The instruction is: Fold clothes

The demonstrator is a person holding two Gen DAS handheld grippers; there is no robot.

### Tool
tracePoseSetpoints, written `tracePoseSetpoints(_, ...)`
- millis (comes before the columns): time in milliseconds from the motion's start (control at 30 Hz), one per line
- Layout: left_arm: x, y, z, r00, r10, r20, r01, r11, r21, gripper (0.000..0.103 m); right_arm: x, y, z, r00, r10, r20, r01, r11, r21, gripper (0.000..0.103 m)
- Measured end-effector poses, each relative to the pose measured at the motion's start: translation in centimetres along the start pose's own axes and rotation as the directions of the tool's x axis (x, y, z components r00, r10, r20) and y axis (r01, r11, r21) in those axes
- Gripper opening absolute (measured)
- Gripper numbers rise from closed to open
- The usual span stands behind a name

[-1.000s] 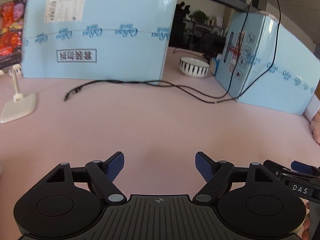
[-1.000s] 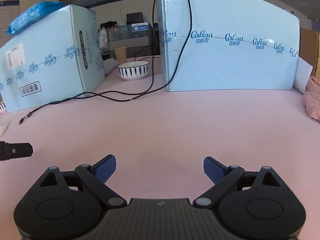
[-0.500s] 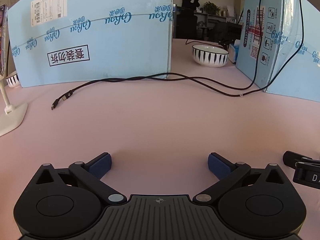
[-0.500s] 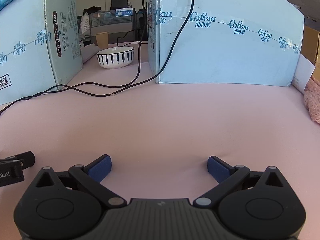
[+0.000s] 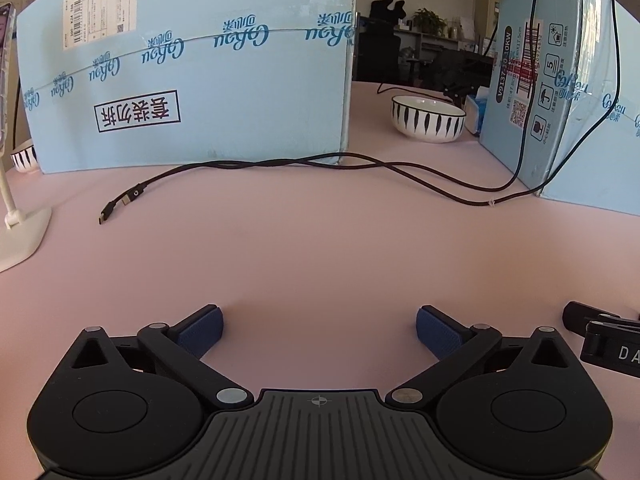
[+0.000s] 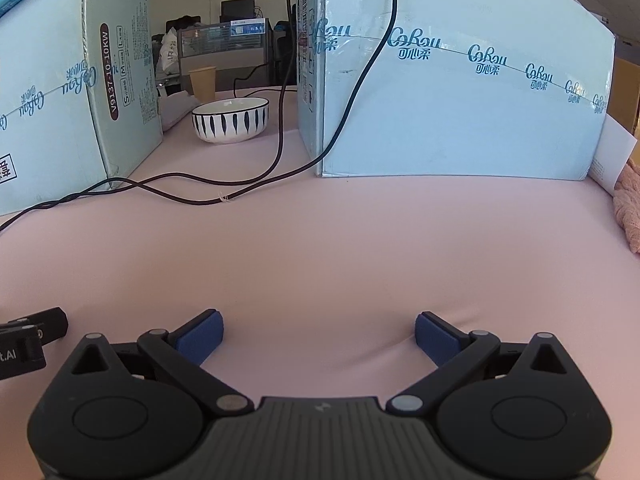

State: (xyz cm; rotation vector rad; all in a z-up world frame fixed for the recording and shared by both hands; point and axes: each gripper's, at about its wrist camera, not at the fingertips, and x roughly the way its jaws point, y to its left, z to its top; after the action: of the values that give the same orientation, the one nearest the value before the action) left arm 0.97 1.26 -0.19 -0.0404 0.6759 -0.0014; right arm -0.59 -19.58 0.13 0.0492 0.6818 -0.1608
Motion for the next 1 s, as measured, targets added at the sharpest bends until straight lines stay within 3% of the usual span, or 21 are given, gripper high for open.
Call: tracePoseSetpoints(1000,0.02,-0.08,-0.09,1.000,-0.008,0.007,0.008,1.000,-0.020,0.103,-0.92,0.08,-0.73,1.000,0.025,0.000,-0.025,1.000,-0.006,0.103)
